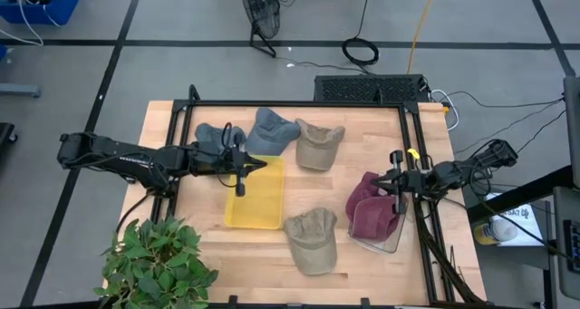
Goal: Pick & Place hat
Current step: Put the top brown cap into the yellow bin
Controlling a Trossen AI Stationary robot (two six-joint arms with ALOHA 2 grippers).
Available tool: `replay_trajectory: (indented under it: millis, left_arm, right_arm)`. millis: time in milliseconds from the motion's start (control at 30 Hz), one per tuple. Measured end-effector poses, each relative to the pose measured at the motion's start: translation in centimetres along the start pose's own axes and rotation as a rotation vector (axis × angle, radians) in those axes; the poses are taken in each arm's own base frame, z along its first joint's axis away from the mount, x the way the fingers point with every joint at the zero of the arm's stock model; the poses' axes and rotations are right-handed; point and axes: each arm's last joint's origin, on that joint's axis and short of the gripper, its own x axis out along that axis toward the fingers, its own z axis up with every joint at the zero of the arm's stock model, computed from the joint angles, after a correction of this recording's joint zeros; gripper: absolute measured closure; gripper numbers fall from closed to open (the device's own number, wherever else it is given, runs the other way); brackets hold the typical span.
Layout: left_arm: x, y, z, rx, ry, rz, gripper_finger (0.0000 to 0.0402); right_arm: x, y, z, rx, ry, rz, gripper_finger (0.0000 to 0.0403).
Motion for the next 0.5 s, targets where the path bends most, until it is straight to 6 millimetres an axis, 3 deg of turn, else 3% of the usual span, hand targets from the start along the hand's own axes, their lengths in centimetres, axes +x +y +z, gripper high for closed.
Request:
replay_trajectory:
  millis: [267, 367, 500]
  left_arm:
    - [0.0, 0.0, -0.3, -0.125, 0.033, 0.004, 0.037]
    - [0.0, 0.1, -0.7, -0.214, 0.073, 0.075, 0.0376]
    - [-0.1, 0.4, -1.3, -0.208, 0.136, 0.212, 0.0396]
  right_arm:
    - [0.0, 0.0, 0.0, -0.019, -0.003, -0.002, 0.0403]
    - [0.0, 0.0, 0.2, -0.014, -0.015, -0.004, 0.0403]
    - [0.0, 0.0, 0.2, -0.028, -0.018, -0.005, 0.0403]
